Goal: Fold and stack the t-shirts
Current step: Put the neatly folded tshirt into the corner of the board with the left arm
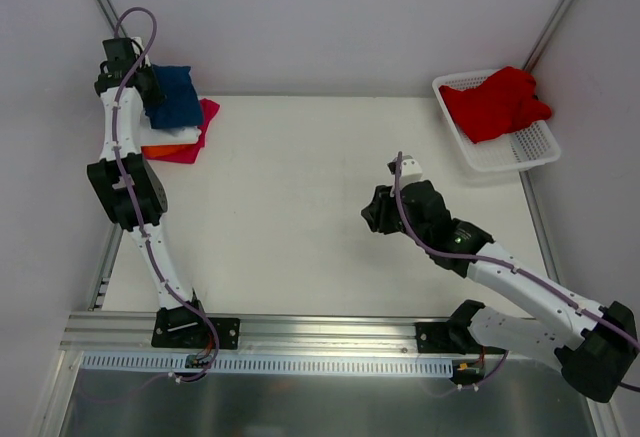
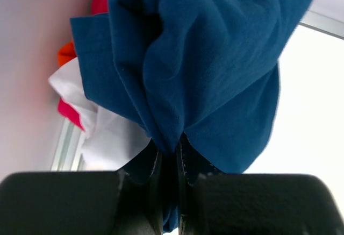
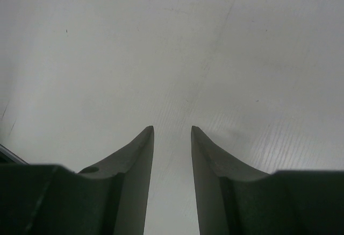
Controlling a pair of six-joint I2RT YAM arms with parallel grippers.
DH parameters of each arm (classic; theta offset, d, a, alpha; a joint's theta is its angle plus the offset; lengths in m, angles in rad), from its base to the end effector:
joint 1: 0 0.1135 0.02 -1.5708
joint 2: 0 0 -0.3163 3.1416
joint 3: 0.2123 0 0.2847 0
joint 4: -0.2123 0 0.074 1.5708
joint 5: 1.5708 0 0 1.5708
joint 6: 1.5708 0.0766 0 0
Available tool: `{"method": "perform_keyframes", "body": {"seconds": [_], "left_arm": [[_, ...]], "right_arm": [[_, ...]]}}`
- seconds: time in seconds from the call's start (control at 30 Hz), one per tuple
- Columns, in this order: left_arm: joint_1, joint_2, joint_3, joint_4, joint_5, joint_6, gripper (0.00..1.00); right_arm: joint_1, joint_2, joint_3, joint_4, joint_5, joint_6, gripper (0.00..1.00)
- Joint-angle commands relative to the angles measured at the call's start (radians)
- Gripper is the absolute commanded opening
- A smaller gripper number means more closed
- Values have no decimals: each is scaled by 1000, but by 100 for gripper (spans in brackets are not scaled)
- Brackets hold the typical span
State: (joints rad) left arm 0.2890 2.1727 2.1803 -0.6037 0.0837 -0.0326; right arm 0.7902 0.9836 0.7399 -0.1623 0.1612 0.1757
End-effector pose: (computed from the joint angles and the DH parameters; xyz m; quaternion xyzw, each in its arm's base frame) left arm 0.5782 0.1652 0.3519 -0.1220 0.8746 0.0231 0.4688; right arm 0.1965 0.1809 0.3088 -0.2095 0.8068 0.1951 0.5168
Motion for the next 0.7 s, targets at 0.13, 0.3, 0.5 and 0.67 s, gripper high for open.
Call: {"method": "perform_keyframes", "body": {"seconds": [0.13,0.3,0.5,0.67], "left_arm": [[3,-31,-53,36,-249,48,0],[-1,24,-50,35,-348,56,0],[1,122,-1,32,-407,76,0],[-1,156,29,33,-403,77,28]], "right_arm": [[-25,-68,-27,7,-26,-5,38],[-32,-86,-37,7,-48,2,38],[-34,-111,-46,3,-52,5,38],[-36,-115,-56,-2,-52,7,38]]}}
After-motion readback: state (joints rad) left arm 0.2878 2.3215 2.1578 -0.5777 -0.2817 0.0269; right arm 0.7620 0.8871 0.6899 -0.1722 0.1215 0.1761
